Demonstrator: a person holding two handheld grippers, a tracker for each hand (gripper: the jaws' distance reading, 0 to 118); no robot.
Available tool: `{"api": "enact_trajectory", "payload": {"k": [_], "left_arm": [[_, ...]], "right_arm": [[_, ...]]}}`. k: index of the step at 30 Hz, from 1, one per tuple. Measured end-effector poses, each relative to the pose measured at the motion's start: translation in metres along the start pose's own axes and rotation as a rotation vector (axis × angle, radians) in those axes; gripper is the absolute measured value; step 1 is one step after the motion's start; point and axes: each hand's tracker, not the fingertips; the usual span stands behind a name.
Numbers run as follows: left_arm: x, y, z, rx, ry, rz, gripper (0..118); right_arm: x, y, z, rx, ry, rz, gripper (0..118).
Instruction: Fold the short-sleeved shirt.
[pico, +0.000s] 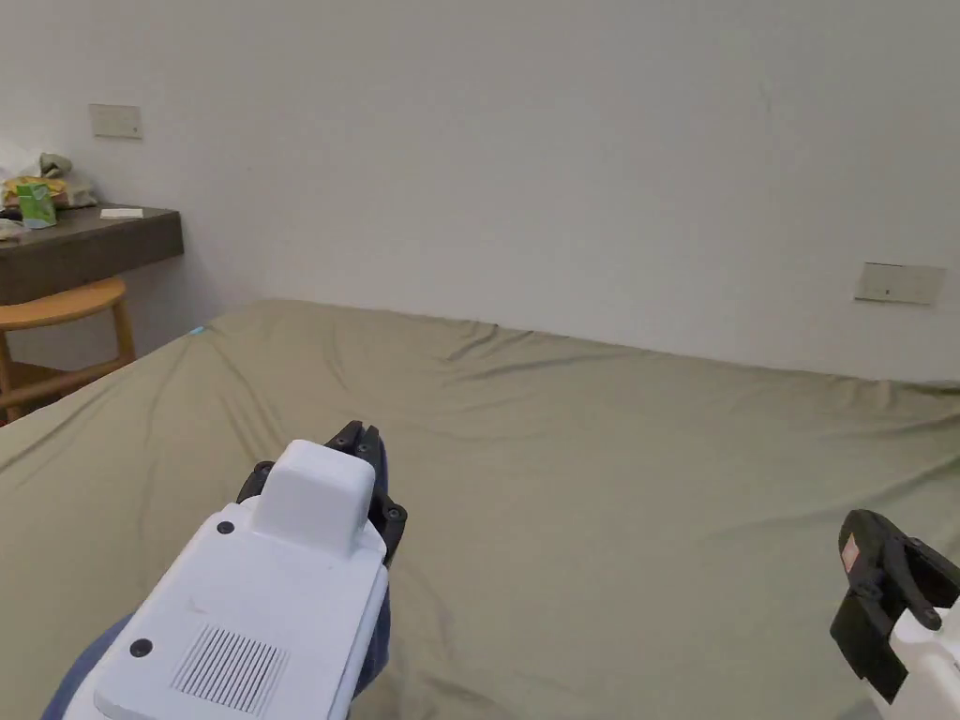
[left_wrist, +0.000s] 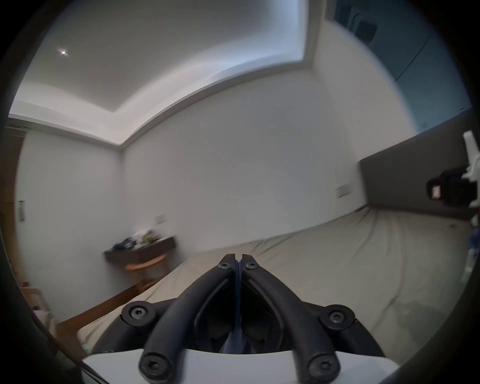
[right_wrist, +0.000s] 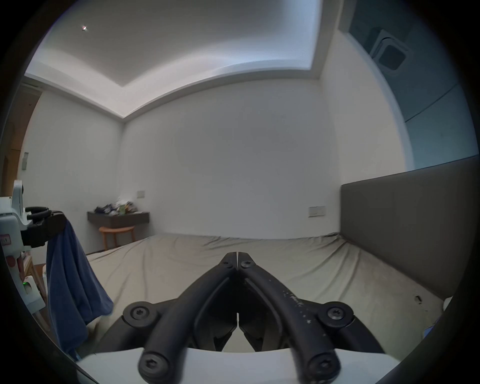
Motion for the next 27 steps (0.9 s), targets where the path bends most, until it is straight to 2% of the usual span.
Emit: {"api": "enact_trajectory", "payload": {"k": [5,9,13,18,20,23,24,25,27], "left_arm": [[0.104,0.040,-0.003,0.086,-0.322,0.077,1],[0.192,0.048,0.003,0.084,-0.555,0.110,1],[0.288,0.021,0.006,-0.032,-0.770,0.109,1],[0.391,-0.060,0.008,-0.374,-0.926,0.018,1],[0.419,-0.090,0.014,-0.453,-0.923,-0.067,1],[0.441,-0.120,0.011,-0.552,-0.905,-0.128,8],[0.438,-0.120,0.011,-0.553,-0.893,-0.132,13],[0.430,-0.117,0.008,-0.538,-0.895,-0.117,37],[0.408,-0.106,0.001,-0.516,-0.846,-0.059,100]], "right_arm": [[0.068,0.011,0.050,0.046,-0.149,0.027,2],[0.110,0.011,0.082,0.037,-0.240,0.049,1],[0.140,-0.001,0.107,0.012,-0.329,0.054,1],[0.159,-0.023,0.121,-0.050,-0.371,0.034,1],[0.165,-0.031,0.124,-0.068,-0.379,0.025,1],[0.171,-0.037,0.124,-0.083,-0.380,0.017,1],[0.171,-0.038,0.124,-0.084,-0.381,0.014,1],[0.171,-0.038,0.124,-0.084,-0.378,0.012,1],[0.173,-0.038,0.122,-0.083,-0.374,0.008,1]]}}
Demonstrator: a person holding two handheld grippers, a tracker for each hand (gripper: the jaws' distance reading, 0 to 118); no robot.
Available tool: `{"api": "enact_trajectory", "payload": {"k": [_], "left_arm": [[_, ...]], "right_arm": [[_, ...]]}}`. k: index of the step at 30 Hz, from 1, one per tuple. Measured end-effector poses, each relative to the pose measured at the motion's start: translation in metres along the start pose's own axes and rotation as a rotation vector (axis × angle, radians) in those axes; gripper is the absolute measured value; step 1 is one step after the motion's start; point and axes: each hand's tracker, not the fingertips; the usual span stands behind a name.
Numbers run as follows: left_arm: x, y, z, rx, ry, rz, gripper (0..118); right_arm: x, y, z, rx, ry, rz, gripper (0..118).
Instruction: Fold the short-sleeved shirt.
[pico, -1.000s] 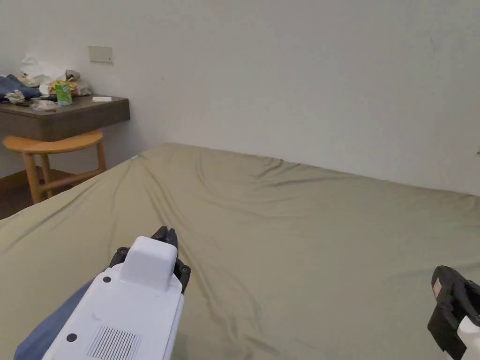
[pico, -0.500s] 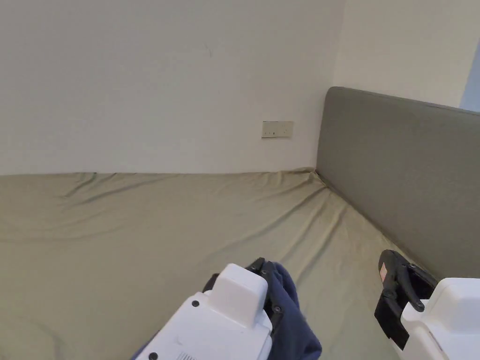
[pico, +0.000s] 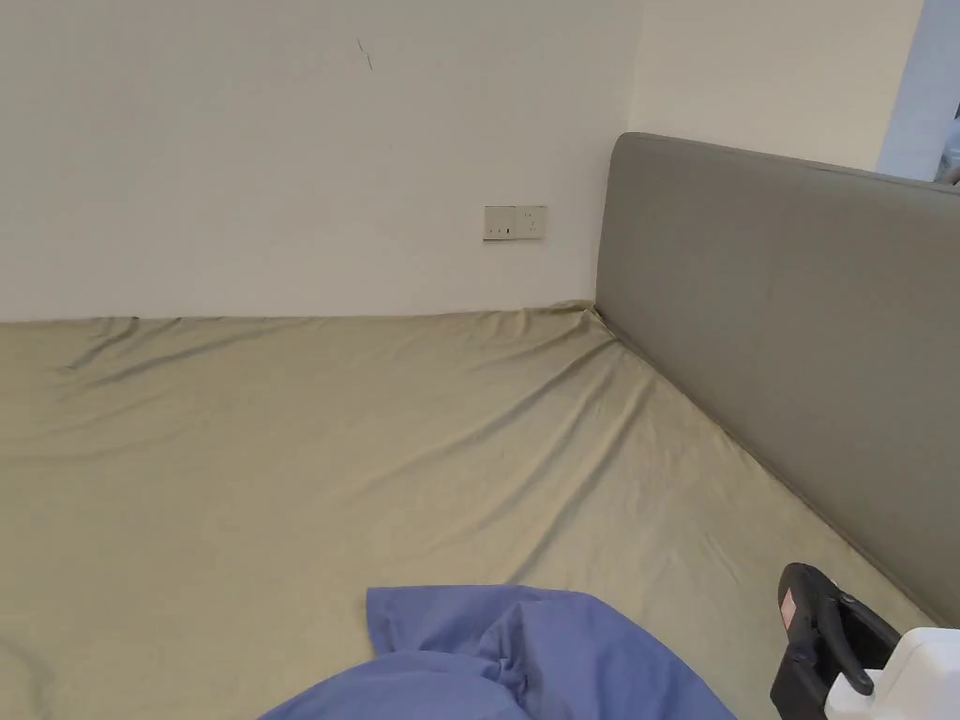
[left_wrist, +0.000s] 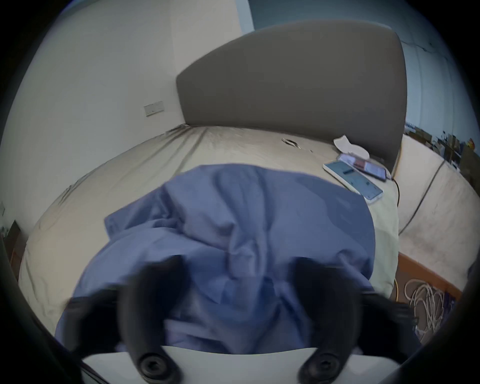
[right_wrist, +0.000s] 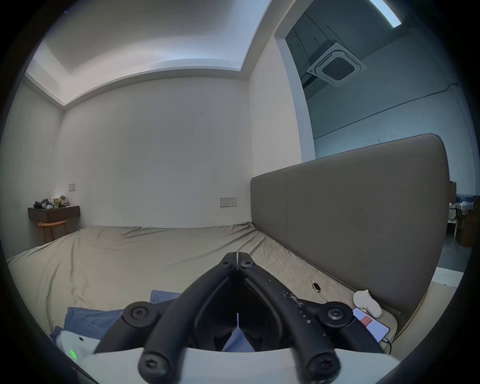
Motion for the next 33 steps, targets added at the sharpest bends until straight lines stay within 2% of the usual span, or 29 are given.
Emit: {"api": "enact_trajectory", "payload": {"k": [1,2,5,7,9,10,11,12,13,14,15,17,21,25,27,28,29,30,31,33], "left_arm": [[-0.013,0.005,0.015,0.044,0.034,0.033,110],[-0.031,0.011,0.032,0.093,0.050,0.063,112],[-0.085,0.023,0.095,0.212,0.158,0.170,112],[-0.116,0.025,0.156,0.287,0.252,0.174,113],[-0.136,0.015,0.199,0.310,0.461,0.144,108],[-0.155,0.003,0.213,0.350,0.555,0.134,98],[-0.162,-0.008,0.234,0.408,0.629,0.144,80],[-0.168,-0.018,0.252,0.443,0.685,0.164,47],[-0.173,-0.028,0.269,0.461,0.740,0.199,24],[-0.178,-0.040,0.282,0.484,0.791,0.232,9],[-0.181,-0.051,0.296,0.520,0.835,0.257,0],[-0.185,-0.072,0.319,0.578,0.910,0.289,0],[-0.194,-0.082,0.334,0.487,0.866,0.241,0],[-0.210,-0.080,0.324,0.290,0.634,0.235,0],[-0.221,-0.077,0.306,0.037,0.466,0.297,0],[-0.227,-0.082,0.290,-0.076,0.422,0.352,7],[-0.229,-0.092,0.274,-0.123,0.423,0.360,35],[-0.228,-0.101,0.258,-0.208,0.414,0.352,92],[-0.227,-0.111,0.243,-0.290,0.394,0.352,118],[-0.223,-0.126,0.224,-0.388,0.300,0.377,106]], "right_arm": [[-0.001,0.000,0.000,0.002,0.007,-0.001,1],[-0.003,0.000,0.000,0.003,0.012,-0.001,1],[-0.013,-0.001,0.000,0.008,0.035,0.001,1],[-0.021,-0.002,0.002,0.009,0.055,-0.002,1],[-0.030,-0.003,0.002,0.010,0.074,-0.005,1],[-0.036,-0.004,0.003,0.012,0.086,-0.001,1],[-0.042,-0.005,0.005,0.015,0.097,0.006,1],[-0.047,-0.006,0.005,0.016,0.104,0.012,1],[-0.052,-0.007,0.006,0.015,0.113,0.018,1],[-0.058,-0.008,0.008,0.013,0.126,0.020,1],[-0.062,-0.010,0.009,0.011,0.135,0.019,1],[-0.070,-0.013,0.010,0.004,0.149,0.021,1],[-0.081,-0.014,0.012,-0.015,0.171,0.029,1],[-0.084,-0.012,0.013,-0.016,0.179,0.035,1],[-0.083,-0.011,0.014,-0.017,0.178,0.030,1],[-0.082,-0.011,0.014,-0.018,0.178,0.026,1],[-0.081,-0.011,0.014,-0.018,0.175,0.025,1],[-0.081,-0.012,0.015,-0.017,0.171,0.026,1],[-0.080,-0.012,0.016,-0.018,0.167,0.027,1],[-0.075,-0.015,0.017,-0.025,0.164,0.027,1]]}}
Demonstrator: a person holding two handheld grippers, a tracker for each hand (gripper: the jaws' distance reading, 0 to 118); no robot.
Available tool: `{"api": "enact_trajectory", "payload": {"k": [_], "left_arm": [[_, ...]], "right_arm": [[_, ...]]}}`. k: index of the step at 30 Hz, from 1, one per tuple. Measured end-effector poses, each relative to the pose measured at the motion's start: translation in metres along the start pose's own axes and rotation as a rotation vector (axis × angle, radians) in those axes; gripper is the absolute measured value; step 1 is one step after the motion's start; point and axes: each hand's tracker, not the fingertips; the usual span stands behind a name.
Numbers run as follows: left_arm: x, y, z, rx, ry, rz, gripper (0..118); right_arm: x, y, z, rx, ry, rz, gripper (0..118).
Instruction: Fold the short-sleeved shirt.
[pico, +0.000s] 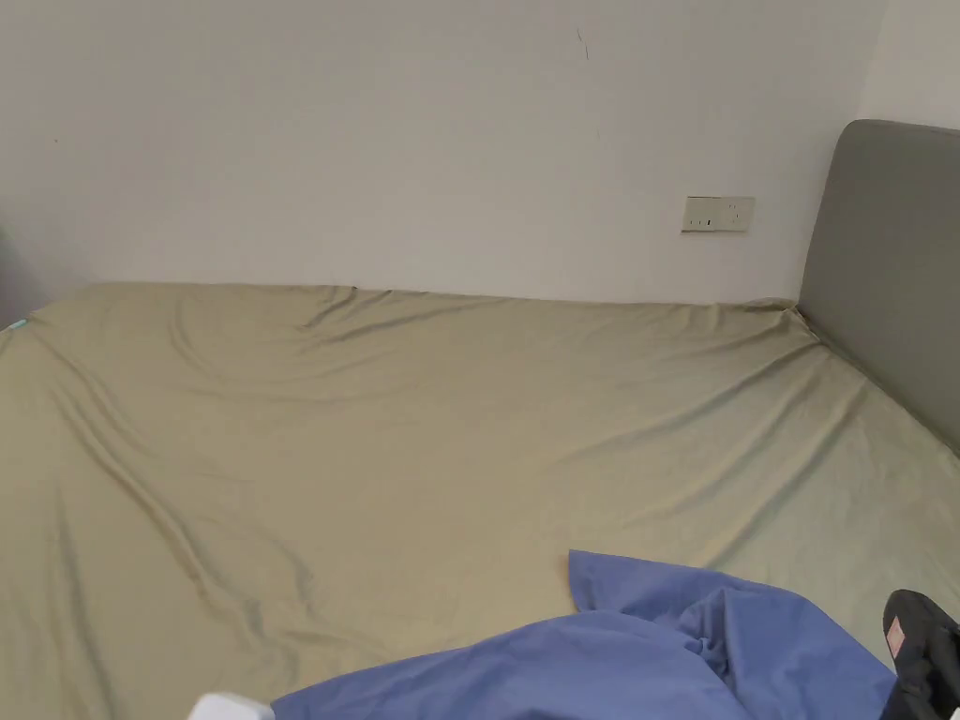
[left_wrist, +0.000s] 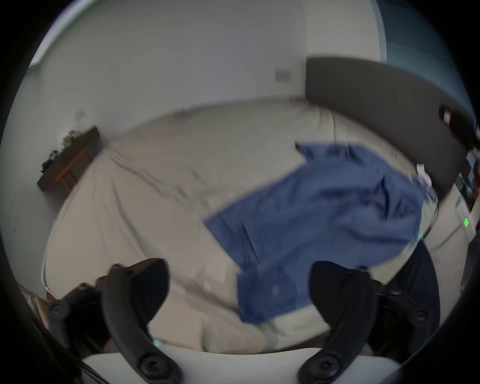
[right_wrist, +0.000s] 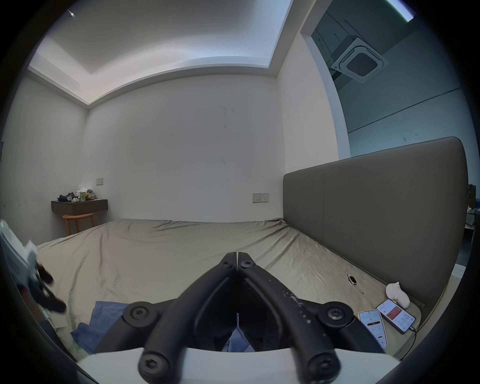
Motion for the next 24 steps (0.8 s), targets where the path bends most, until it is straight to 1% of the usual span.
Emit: {"api": "enact_trajectory", "payload": {"k": [2,4,5,6,7,9,10,11,12,13,14,15,16,17,18,19,20,21,22,23,24], "left_arm": [[0.015,-0.015,-0.022,-0.130,-0.008,0.016,107],[0.020,-0.024,-0.043,-0.182,-0.027,0.028,107],[0.025,-0.028,-0.043,-0.188,-0.018,0.055,106],[0.027,-0.030,-0.050,-0.207,-0.002,0.081,99],[0.029,-0.031,-0.054,-0.217,0.000,0.084,86],[0.030,-0.030,-0.048,-0.182,0.017,0.132,73],[0.033,-0.029,-0.040,-0.171,0.019,0.118,55],[0.036,-0.027,-0.033,-0.131,0.029,0.102,18],[0.037,-0.026,-0.028,-0.083,0.003,0.112,2],[0.034,-0.021,-0.021,-0.044,-0.033,0.175,2],[0.037,-0.020,-0.017,-0.064,-0.016,0.172,2],[0.041,-0.019,-0.012,-0.057,-0.010,0.156,2],[0.045,-0.019,-0.006,-0.012,-0.002,0.125,2],[0.045,-0.014,-0.005,0.005,0.001,0.107,2],[0.048,-0.013,-0.001,-0.004,-0.001,0.109,2],[0.049,-0.012,0.004,0.003,-0.011,0.110,2],[0.051,-0.012,0.009,0.015,-0.028,0.117,2],[0.042,-0.010,-0.003,0.016,-0.041,0.122,2],[0.043,-0.009,-0.001,0.017,-0.044,0.122,2],[0.044,-0.008,0.000,0.019,-0.045,0.121,2],[0.044,-0.007,0.001,0.024,-0.045,0.118,2]], "right_arm": [[0.004,-0.004,-0.001,-0.014,-0.007,-0.004,1],[0.008,-0.008,0.000,-0.026,-0.016,-0.008,1],[0.010,-0.010,0.000,-0.034,-0.021,-0.009,1],[0.012,-0.011,0.000,-0.041,-0.027,-0.009,1],[0.015,-0.014,0.000,-0.049,-0.032,-0.006,1],[0.019,-0.017,0.001,-0.062,-0.042,0.001,1],[0.022,-0.019,0.001,-0.070,-0.047,0.006,1],[0.026,-0.021,0.001,-0.078,-0.056,0.011,1],[0.030,-0.023,0.000,-0.091,-0.064,0.015,2],[0.035,-0.025,-0.003,-0.116,-0.068,0.022,2],[0.042,-0.027,-0.006,-0.156,-0.073,0.037,6],[0.050,-0.031,-0.008,-0.180,-0.092,0.048,18],[0.059,-0.035,-0.013,-0.231,-0.099,0.065,38],[0.071,-0.040,-0.020,-0.317,-0.107,0.081,67],[0.083,-0.047,-0.028,-0.402,-0.110,0.083,107],[0.099,-0.059,-0.037,-0.501,-0.126,0.066,118],[0.113,-0.072,-0.044,-0.577,-0.138,0.045,117],[0.122,-0.084,-0.045,-0.596,-0.128,0.024,117],[0.130,-0.096,-0.048,-0.644,-0.149,0.022,117],[0.148,-0.111,-0.049,-0.712,-0.151,0.043,118],[0.155,-0.124,-0.051,-0.775,-0.129,0.063,118]]}}
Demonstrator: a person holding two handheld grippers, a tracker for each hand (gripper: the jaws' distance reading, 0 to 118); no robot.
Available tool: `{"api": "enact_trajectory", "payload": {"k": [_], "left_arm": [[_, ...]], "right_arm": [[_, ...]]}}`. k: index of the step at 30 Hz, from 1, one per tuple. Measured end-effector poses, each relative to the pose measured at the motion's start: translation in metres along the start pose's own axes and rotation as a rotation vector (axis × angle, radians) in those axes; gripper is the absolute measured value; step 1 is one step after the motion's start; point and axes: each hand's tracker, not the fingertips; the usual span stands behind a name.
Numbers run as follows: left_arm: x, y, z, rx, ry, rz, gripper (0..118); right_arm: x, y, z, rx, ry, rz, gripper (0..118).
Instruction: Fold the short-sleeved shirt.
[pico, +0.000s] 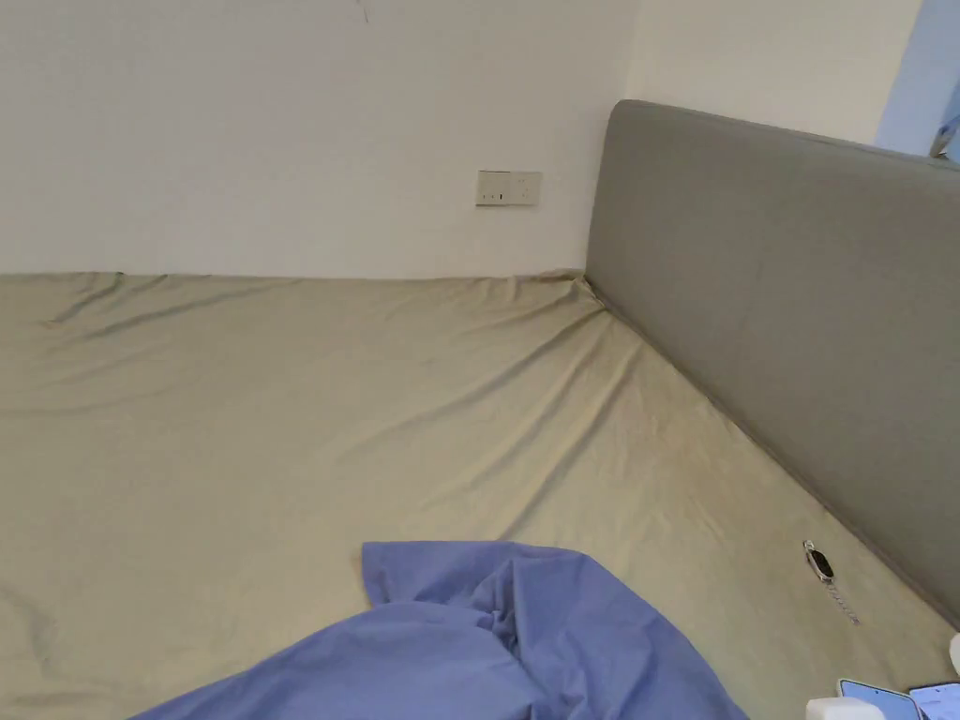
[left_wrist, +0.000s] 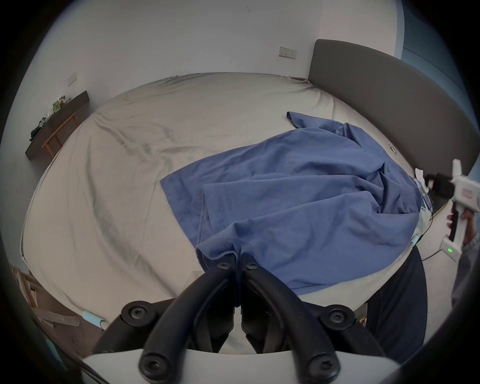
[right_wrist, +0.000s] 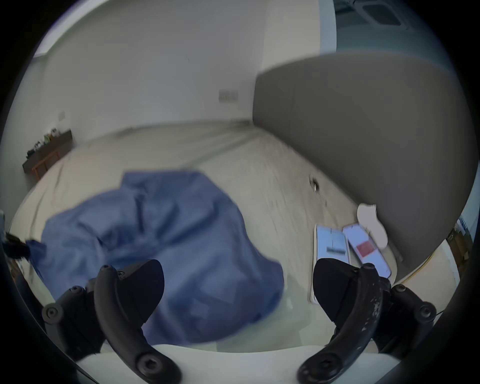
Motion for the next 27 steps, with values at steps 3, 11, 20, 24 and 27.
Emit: {"api": "enact_trajectory", "payload": {"k": [3,11,20,24,27], "left_arm": [[0.000,0.001,-0.009,-0.003,-0.004,-0.005,2],[-0.006,-0.006,-0.013,0.040,-0.030,0.035,2],[-0.062,0.047,0.051,0.297,-0.079,0.201,2],[-0.081,0.137,0.042,0.357,-0.073,0.177,2],[-0.092,0.223,0.031,0.415,-0.073,0.209,2]], "right_arm": [[0.004,-0.013,-0.033,-0.189,0.006,0.051,117],[-0.013,-0.012,-0.013,-0.066,0.199,-0.105,12],[-0.033,0.076,0.065,0.162,0.405,-0.218,12],[-0.049,0.171,0.045,0.177,0.445,-0.236,12],[-0.071,0.253,0.020,0.226,0.412,-0.212,12]]}}
